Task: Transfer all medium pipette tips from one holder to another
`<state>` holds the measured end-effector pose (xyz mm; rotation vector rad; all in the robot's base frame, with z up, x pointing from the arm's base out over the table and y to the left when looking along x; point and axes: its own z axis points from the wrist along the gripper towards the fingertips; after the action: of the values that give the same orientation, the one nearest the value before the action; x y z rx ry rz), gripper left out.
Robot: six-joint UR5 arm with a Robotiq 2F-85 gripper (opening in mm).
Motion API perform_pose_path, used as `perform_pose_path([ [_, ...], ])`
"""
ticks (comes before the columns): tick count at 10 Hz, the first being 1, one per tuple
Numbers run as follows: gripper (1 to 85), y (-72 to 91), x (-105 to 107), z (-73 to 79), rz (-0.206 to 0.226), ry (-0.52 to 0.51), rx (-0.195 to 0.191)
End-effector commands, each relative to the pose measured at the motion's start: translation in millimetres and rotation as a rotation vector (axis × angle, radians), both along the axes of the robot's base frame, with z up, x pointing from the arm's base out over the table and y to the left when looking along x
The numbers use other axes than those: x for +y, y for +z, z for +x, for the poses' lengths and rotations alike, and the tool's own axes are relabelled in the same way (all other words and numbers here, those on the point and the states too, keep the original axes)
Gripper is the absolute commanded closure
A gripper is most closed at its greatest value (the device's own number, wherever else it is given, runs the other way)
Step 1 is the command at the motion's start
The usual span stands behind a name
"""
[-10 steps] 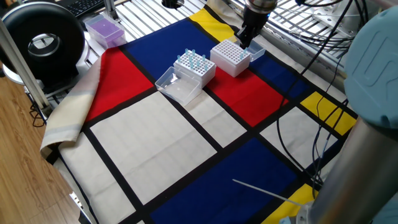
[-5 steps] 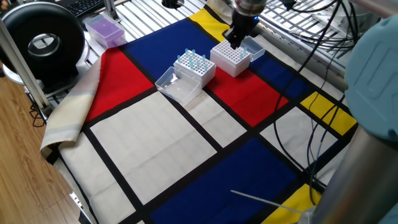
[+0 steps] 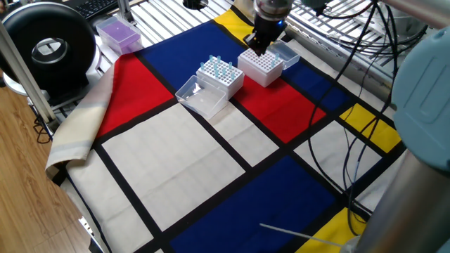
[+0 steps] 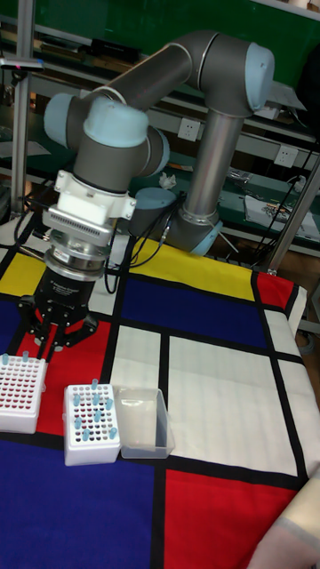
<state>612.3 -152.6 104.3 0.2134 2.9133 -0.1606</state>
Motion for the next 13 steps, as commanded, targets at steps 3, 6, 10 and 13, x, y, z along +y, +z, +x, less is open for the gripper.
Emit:
perform_pose_path([
  [3,67.3,11.7,35.5,6.2,0.007,0.029,0.001],
  [6,68.3,21.2,63.1,-0.5,-0.011,0.041,0.028],
  [10,68.7,18.4,112.0,-5.3,0.109,0.145,0.027],
  [13,70.0,10.9,110.9,-16.2,0.115,0.153,0.089],
])
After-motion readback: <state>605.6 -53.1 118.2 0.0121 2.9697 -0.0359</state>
